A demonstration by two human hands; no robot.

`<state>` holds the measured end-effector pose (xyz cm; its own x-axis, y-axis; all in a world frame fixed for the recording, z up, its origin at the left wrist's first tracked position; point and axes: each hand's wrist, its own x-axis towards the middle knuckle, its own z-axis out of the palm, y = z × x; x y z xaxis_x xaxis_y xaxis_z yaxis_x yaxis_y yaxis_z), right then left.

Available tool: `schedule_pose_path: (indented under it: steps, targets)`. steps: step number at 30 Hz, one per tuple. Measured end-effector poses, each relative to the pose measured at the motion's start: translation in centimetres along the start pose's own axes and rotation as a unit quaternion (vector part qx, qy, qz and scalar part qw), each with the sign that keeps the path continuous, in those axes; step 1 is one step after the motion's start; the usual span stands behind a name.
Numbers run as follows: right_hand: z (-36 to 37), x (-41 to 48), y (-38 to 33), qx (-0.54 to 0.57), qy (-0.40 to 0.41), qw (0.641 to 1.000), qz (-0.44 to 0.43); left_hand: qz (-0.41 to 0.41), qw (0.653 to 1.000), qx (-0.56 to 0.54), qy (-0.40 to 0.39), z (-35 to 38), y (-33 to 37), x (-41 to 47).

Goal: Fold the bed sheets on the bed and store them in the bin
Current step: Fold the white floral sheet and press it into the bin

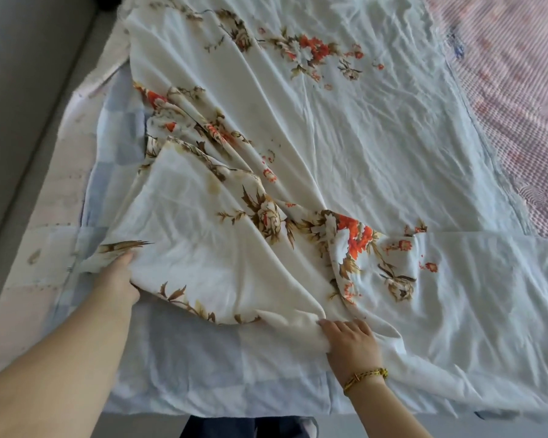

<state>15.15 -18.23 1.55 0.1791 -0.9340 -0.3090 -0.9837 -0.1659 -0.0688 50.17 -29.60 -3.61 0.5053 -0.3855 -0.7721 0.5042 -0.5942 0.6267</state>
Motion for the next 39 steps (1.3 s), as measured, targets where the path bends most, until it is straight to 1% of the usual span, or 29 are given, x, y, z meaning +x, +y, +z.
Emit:
schedule_pose_path:
  steps: [2, 6, 10, 11, 15, 17, 19, 20, 21, 22, 24, 28, 33, 35, 39]
  targets:
    - [-0.8, -0.2, -0.3, 0.014, -0.009, 1.000, -0.004, 0.038, 0.998, -0.027, -0.031, -0.5, 1.3, -1.1]
    - [-2.6, -1.3, -1.2, 0.029, -0.029, 0.999, -0.026, 0.100, 0.991, -0.088, -0.013, -5.2, 2.9, -3.4]
    - [-3.3, -3.1, -2.2, 0.024, -0.003, 0.998, -0.055, 0.148, 0.977, -0.151, -0.016, -11.8, 1.5, -7.0]
    - [-3.4, -3.7, -2.3, 0.027, -0.007, 0.998, -0.061, 0.150, 0.975, -0.161, -0.019, -13.2, 0.9, -8.4]
    - [-3.7, -7.1, -2.1, 0.039, -0.021, 0.995, -0.088, 0.114, 0.974, -0.191, 0.035, -16.9, -1.7, -13.1]
    - [-4.0, -8.2, -1.8, 0.049, 0.001, 0.995, -0.085, 0.110, 0.973, -0.199, 0.036, -17.7, -2.5, -14.5]
    - [-5.2, -10.1, -2.1, 0.056, 0.056, 0.994, -0.080, 0.125, 0.968, -0.213, 0.034, -18.9, -2.9, -16.0]
    - [-6.0, -10.8, -2.2, 0.097, 0.065, 0.991, -0.065, 0.133, 0.966, -0.221, 0.034, -19.6, -3.1, -16.9]
    - [-6.4, -11.0, -2.1, 0.093, 0.066, 0.992, -0.059, 0.138, 0.964, -0.224, 0.031, -20.0, -3.2, -17.7]
    - [-6.9, -12.0, -2.1, 0.078, 0.040, 0.994, -0.065, 0.150, 0.962, -0.227, 0.034, -20.7, -3.5, -18.8]
    - [-7.6, -13.1, -2.3, 0.098, -0.010, 0.994, -0.053, 0.162, 0.959, -0.229, 0.041, -21.3, -4.1, -20.3]
    - [-7.6, -15.1, -2.3, 0.103, -0.031, 0.993, -0.048, 0.177, 0.954, -0.238, 0.051, -23.1, -5.9, -22.7]
    - [-7.1, -17.0, -1.4, 0.087, -0.100, 0.990, -0.048, 0.156, 0.961, -0.211, 0.087, -24.8, -8.2, -23.4]
    - [-7.4, -17.3, -1.3, 0.095, -0.106, 0.989, -0.041, 0.152, 0.966, -0.184, 0.097, -25.1, -8.4, -23.5]
    - [-8.9, -16.5, -1.1, 0.112, -0.085, 0.990, -0.016, 0.163, 0.971, -0.148, 0.094, -24.2, -7.2, -24.0]
